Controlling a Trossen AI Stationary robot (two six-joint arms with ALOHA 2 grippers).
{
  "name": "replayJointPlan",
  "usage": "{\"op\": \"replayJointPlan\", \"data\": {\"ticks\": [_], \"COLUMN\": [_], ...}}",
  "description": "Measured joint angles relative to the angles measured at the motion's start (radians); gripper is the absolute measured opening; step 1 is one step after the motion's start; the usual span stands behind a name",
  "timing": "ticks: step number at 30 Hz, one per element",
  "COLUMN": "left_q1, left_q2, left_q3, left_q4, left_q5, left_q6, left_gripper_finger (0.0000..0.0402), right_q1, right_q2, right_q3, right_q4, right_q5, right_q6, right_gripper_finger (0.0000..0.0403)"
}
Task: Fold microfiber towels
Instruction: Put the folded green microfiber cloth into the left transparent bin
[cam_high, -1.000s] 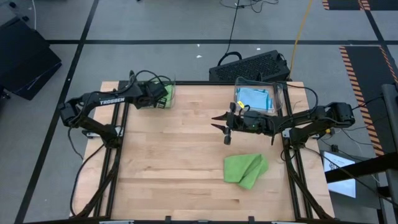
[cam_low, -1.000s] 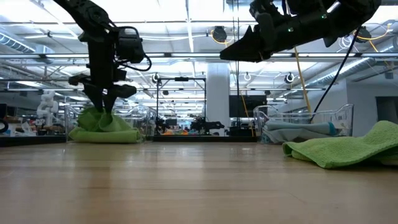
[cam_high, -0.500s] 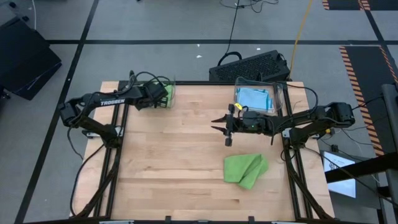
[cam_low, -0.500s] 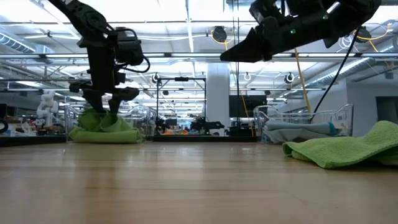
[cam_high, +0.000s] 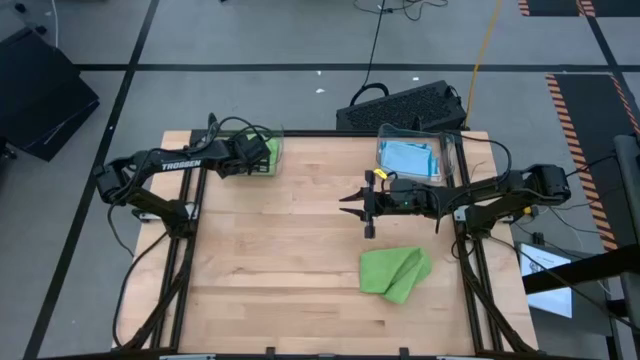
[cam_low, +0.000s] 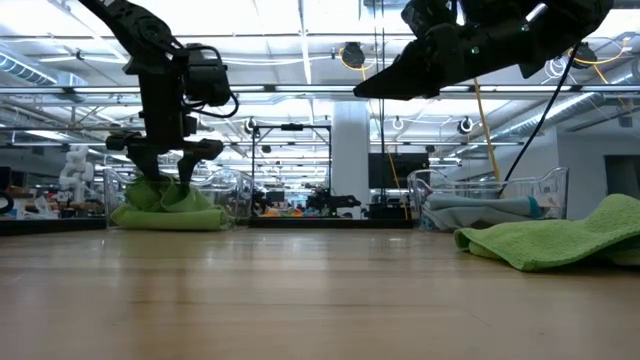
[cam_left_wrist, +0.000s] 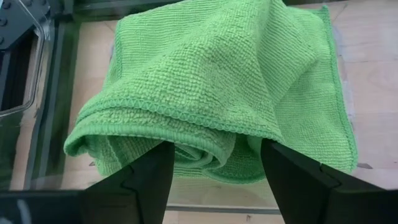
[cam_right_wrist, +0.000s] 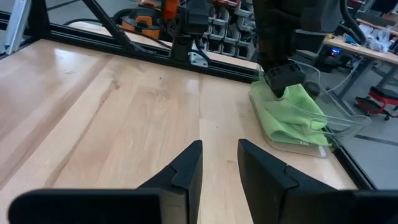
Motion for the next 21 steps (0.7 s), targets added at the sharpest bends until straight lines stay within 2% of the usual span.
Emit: {"op": "replayJointPlan", "data": {"ticks": [8,12,15,21], "left_q1": [0.019,0.079,0.121,0.197], "left_q2": [0.000,0.000,0.000,0.000], "left_q3": [0.000,0.000,0.000,0.000], "left_q4": [0.000,0.028,0.055,0.198], "left_q5": [-0.044,0.036,0.052,0.172], "left_q6": [0.001,0.066,0.134,0.340], "left_gripper_finger": [0.0244,0.0227,0.0178,0.0024], "right_q1": [0.000,0.000,0.000,0.000], "right_q2": [0.000,0.000,0.000,0.000], "right_q3": [0.000,0.000,0.000,0.000], "right_q4": [-0.001,-0.001,-0.001,-0.001], "right_q5": [0.000,-0.002,-0.030,-0.051], "right_q6": [-0.001,0.000,0.002,0.013], "right_gripper_finger": [0.0092,0.0092,0.0092,0.0092]}}
